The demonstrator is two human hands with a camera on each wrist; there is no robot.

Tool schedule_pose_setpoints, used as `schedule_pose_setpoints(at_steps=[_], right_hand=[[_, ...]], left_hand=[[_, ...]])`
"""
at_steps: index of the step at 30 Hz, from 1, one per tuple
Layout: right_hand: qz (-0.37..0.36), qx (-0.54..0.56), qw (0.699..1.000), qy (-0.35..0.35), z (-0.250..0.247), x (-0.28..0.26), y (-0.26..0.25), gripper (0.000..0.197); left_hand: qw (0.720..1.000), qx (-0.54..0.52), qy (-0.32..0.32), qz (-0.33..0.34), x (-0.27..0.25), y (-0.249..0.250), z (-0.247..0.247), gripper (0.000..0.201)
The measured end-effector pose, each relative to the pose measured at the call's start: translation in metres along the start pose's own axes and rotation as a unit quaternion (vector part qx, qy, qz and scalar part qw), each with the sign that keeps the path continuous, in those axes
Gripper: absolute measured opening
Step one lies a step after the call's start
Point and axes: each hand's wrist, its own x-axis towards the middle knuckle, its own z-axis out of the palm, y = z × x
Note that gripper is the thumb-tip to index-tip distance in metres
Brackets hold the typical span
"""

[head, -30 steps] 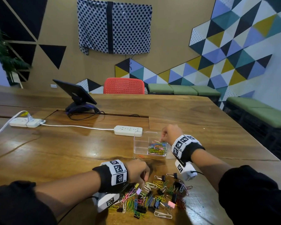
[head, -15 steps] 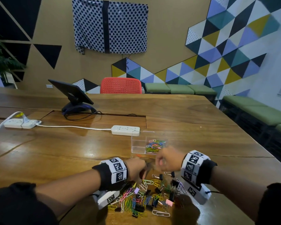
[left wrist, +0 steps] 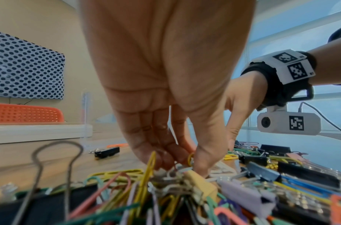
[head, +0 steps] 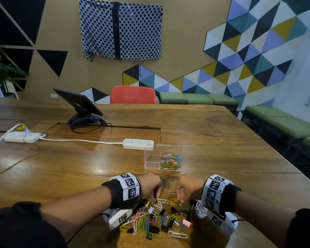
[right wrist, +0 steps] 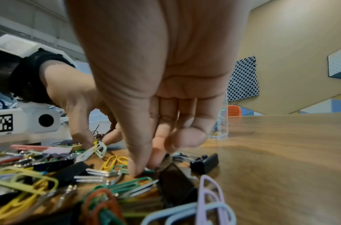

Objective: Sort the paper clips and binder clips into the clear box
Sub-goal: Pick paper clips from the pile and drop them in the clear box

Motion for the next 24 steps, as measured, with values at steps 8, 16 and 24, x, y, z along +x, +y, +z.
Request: schedule_pose_setpoints(at_steps=[8, 16, 24], right_hand=[[0.019, 0.008, 0.998, 0.057, 0.005, -0.001, -0.003, 0.015], [0.034, 0.030, 0.997, 0.058, 0.012, 0.005, -0.011, 0.032], [0.032, 0.040, 0.997, 0.051, 0.017, 0.007, -0.010, 0.018]], left_hand=[[0.999, -0.020, -0.017, 0.038, -0.005, -0.003, -0.006, 0.021], [0.997, 0.023, -0.045, 0.050, -0.005, 0.003, -0.006, 0.028], [0.996, 0.039, -0.068, 0.033, -0.003, 0.004, -0.005, 0.022]])
